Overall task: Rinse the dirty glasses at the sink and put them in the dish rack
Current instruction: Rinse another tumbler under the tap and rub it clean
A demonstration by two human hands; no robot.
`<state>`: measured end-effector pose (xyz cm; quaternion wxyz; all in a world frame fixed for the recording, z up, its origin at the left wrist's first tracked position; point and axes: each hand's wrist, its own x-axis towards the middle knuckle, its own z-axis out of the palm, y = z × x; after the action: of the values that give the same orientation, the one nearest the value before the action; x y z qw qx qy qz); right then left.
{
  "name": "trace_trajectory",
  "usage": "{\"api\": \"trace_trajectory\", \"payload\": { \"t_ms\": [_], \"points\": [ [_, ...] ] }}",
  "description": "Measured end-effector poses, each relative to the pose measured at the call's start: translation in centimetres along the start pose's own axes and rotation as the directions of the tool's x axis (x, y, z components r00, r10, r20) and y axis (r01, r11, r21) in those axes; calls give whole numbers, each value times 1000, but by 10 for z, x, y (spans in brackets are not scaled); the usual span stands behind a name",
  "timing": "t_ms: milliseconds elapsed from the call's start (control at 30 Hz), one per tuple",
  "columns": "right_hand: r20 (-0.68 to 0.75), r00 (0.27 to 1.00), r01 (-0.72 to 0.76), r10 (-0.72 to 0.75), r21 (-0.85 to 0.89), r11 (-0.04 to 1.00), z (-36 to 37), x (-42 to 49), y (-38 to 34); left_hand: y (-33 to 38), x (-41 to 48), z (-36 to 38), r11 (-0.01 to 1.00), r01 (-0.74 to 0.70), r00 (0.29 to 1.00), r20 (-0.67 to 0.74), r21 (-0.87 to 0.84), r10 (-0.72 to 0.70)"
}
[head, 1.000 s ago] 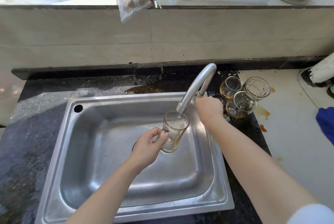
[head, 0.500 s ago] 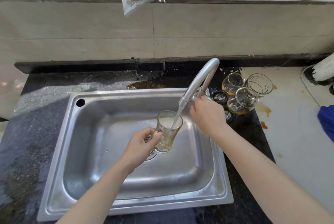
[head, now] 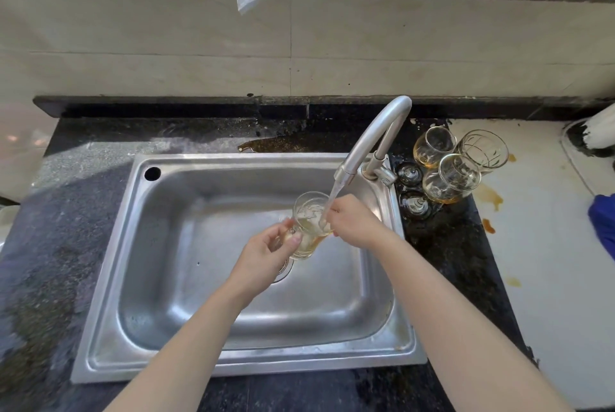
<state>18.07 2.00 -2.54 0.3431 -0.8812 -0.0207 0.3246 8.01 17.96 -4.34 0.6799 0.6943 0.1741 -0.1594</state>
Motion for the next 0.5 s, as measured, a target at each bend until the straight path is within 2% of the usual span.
{"api": "trace_trajectory", "payload": {
  "t_ms": [67, 200, 367, 500],
  "points": [
    [-7, 1000, -24, 24, -43, 999, -1, -3, 5, 1, 0, 2, 1000, 10, 999, 33, 6, -10],
    [86, 995, -37, 49, -132, 991, 10, -4, -3, -12, -4, -11, 999, 32, 999, 11, -33, -32],
    [34, 997, -73, 74, -35, 997, 5, -1, 1, -8, 0, 0, 998, 21, 1000, 11, -66, -20],
    [112, 985, -131, 129, 11, 991, 6, 0, -11, -6, 1, -5, 995, 29, 996, -76, -93, -36]
  ]
}}
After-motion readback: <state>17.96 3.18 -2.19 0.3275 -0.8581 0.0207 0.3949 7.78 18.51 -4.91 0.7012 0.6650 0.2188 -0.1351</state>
